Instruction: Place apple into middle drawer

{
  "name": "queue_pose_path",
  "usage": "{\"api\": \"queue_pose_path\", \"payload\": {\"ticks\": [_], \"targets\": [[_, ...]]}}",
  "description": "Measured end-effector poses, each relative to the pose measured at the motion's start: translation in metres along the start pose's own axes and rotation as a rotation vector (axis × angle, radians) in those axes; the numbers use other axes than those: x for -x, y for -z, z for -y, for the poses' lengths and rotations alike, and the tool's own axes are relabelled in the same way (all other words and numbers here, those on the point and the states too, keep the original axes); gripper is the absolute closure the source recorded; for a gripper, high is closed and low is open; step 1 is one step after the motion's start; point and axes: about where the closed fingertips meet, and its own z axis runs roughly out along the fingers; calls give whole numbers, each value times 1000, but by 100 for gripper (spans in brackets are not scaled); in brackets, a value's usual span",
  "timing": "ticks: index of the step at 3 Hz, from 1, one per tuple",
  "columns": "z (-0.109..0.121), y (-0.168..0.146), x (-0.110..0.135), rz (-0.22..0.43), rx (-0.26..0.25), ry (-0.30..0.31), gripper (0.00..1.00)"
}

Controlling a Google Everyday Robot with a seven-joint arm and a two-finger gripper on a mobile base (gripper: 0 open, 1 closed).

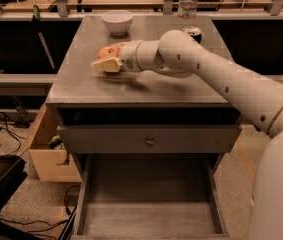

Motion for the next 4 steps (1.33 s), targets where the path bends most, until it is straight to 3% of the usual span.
{"api": "queue_pose_path", "payload": {"ticks": [2,3,4], "targets": [[-4,-4,0,0,8,0,87],[-5,-6,1,0,13,1,100],[-25,25,37,-8,31,71,100]]}}
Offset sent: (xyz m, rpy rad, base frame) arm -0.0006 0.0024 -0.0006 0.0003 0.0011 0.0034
